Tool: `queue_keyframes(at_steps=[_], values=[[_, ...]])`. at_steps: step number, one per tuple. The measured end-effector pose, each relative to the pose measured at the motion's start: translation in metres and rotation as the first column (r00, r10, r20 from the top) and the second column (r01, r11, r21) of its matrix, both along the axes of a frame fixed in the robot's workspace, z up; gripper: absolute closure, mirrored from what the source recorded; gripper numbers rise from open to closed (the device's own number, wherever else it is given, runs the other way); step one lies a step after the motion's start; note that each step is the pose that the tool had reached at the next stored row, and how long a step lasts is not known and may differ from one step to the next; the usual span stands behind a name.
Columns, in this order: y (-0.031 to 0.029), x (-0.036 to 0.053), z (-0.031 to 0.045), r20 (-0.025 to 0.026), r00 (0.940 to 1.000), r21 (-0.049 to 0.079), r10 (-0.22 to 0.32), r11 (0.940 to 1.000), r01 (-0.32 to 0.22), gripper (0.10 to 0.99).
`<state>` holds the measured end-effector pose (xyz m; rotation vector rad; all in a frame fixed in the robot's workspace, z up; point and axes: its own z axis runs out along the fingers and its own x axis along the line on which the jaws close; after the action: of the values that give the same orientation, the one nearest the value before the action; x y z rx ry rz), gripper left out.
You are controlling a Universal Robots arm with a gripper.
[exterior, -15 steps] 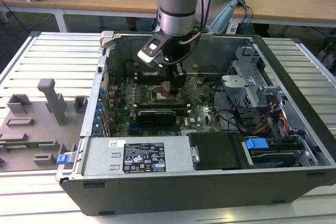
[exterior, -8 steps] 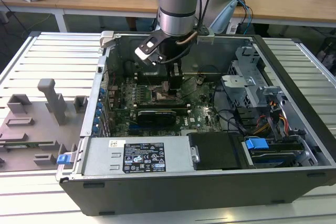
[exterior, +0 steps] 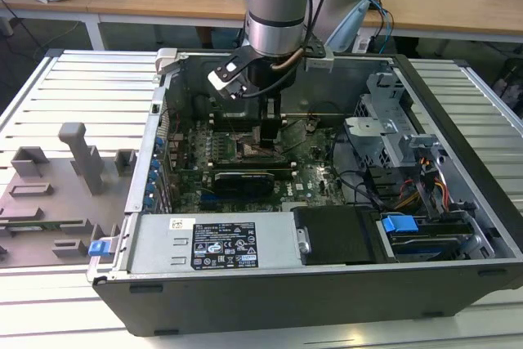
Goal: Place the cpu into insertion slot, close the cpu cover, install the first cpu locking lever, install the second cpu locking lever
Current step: 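Place the cpu into insertion slot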
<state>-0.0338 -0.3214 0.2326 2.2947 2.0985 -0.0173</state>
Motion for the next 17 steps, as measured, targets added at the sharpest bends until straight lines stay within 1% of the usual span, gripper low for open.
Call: queue_keyframes(at_steps=[2, 3, 5, 7, 9, 10, 12, 14, 17], values=[[0.0003, -0.002, -0.0013, 0.0002, 1.0, 0.0, 0.001, 1.0, -0.001, 0.541], [0.0007, -0.0053, -0.0039, 0.0, 1.0, 0.0, 0.006, 1.0, -0.006, 0.541], [0.0011, -0.0073, -0.0088, 0.0, 0.9991, 0.001, 0.042, 0.9991, -0.042, 0.541], [0.0057, -0.0077, -0.0115, 0.0001, 0.9973, 0.002, 0.073, 0.9973, -0.073, 0.541], [0.0064, -0.0118, -0.0162, 0.0001, 0.997, 0.002, 0.078, 0.997, -0.078, 0.541], [0.0064, -0.0145, -0.0206, 0.0001, 0.997, 0.002, 0.078, 0.997, -0.078, 0.541], [0.0064, -0.0146, -0.024, 0.0001, 0.9971, 0.002, 0.076, 0.9971, -0.076, 0.541], [0.0065, -0.0146, -0.029, 0.0001, 0.9971, 0.002, 0.076, 0.9971, -0.076, 0.541], [0.0076, -0.0145, -0.0333, 0.0001, 0.997, 0.002, 0.077, 0.997, -0.077, 0.541]])
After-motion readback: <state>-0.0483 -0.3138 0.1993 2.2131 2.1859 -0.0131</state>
